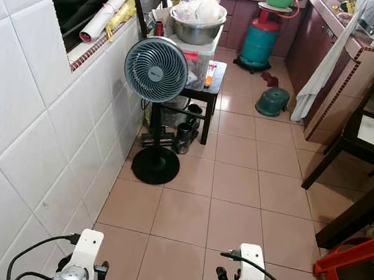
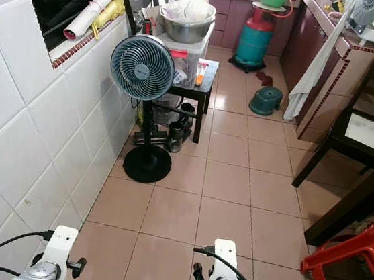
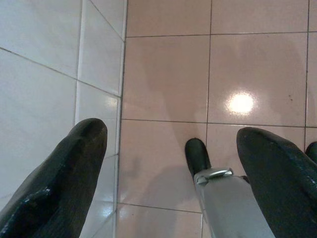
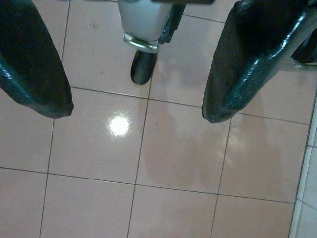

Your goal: Setting the table

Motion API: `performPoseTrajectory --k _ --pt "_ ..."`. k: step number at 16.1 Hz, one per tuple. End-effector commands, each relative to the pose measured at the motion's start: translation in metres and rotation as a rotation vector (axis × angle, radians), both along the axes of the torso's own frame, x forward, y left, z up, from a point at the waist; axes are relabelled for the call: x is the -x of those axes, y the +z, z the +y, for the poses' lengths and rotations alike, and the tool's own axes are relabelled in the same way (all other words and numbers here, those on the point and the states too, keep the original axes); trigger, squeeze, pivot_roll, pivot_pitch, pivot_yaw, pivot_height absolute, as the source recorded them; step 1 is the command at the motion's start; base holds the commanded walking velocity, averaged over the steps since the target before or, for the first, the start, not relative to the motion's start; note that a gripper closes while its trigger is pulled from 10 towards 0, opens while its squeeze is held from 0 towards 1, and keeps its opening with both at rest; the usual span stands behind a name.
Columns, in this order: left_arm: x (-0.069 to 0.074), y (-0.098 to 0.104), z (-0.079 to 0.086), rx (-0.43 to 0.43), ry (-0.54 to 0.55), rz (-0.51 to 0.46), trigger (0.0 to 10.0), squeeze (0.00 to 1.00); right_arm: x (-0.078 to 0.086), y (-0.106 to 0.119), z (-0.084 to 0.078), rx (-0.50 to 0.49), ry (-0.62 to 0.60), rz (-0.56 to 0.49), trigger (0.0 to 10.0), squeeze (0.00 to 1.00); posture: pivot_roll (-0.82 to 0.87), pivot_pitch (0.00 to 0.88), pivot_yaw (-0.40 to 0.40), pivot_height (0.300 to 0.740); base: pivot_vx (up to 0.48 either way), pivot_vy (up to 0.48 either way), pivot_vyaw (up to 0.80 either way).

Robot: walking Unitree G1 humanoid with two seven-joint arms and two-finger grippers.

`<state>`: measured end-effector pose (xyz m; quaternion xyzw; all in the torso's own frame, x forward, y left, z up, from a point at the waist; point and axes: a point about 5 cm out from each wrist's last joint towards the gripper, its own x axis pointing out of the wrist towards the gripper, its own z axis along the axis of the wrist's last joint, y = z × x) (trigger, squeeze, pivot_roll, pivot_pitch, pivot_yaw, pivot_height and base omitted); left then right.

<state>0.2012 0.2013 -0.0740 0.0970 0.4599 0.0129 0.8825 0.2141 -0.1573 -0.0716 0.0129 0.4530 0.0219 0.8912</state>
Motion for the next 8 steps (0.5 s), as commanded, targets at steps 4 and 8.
performPoseTrajectory --k 4,8 --pt "0.0023 -0.0013 -0.0001 0.001 -0.003 0.013 10.0 0.00 0.0030 -0.0018 -0.0015 0.011 -0.002 0.017 10.0 0.00 0.03 0.000 -0.028 0.740 0.000 0.000 0.00" --pt "0.0023 -0.0013 -0.0001 0.001 -0.003 0.013 10.0 0.00 0.0030 -0.0018 -0.0015 0.011 -0.002 0.017 10.0 0.00 0.03 0.000 -0.028 0.740 0.000 0.000 0.00"
